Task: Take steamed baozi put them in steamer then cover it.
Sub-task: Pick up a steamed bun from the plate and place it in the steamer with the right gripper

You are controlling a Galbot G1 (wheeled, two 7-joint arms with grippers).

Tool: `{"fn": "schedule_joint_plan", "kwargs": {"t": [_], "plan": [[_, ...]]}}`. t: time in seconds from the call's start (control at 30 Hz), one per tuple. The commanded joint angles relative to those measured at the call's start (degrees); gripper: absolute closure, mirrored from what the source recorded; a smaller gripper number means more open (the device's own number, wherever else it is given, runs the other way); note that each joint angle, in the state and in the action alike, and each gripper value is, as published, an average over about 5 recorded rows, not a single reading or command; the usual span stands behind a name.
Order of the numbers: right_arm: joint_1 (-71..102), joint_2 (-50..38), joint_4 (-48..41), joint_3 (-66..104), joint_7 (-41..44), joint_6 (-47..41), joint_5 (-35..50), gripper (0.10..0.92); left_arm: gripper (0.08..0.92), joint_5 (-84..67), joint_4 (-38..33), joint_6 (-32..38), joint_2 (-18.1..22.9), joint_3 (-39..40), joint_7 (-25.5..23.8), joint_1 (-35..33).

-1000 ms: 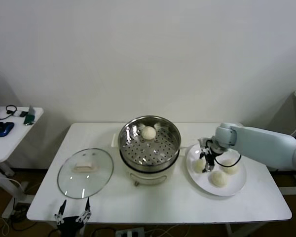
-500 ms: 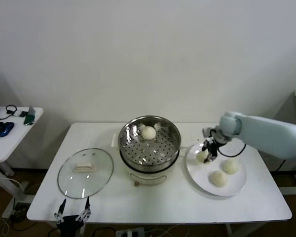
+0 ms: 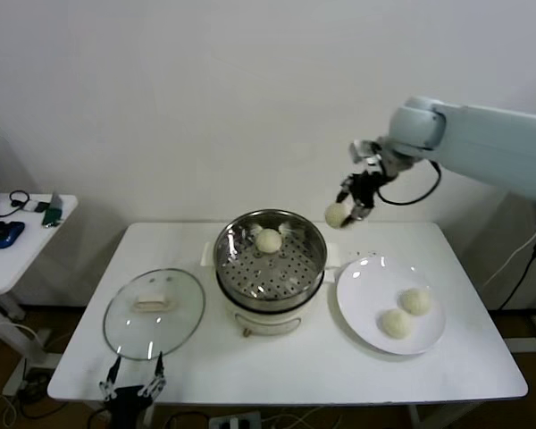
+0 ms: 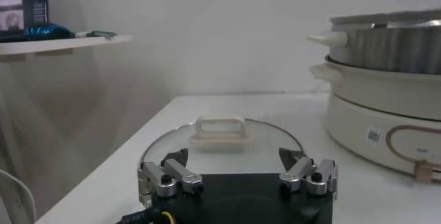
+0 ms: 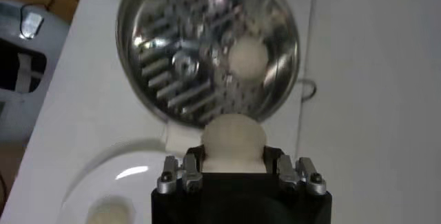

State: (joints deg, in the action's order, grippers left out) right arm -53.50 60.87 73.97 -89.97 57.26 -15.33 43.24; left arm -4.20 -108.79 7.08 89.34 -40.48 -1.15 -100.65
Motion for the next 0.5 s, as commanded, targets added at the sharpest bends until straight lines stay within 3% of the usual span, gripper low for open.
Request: {"fn": "schedule_joint_plan", "kwargs": {"t": [0.03,0.5], "plan": [[3.1,14.9,-0.2,3.2,-2.3,-2.8,3.8,0.440,0.177,-0.1,-0.5,-0.1,-0.1,-0.1,0.0,0.0],[19.5,24.4,-13.3,1.5,-6.8,-3.6,-5.5,0.432,0.177,-0.2,-1.3,0.0,-0.1,0.1,0.0,-0.7]]}}
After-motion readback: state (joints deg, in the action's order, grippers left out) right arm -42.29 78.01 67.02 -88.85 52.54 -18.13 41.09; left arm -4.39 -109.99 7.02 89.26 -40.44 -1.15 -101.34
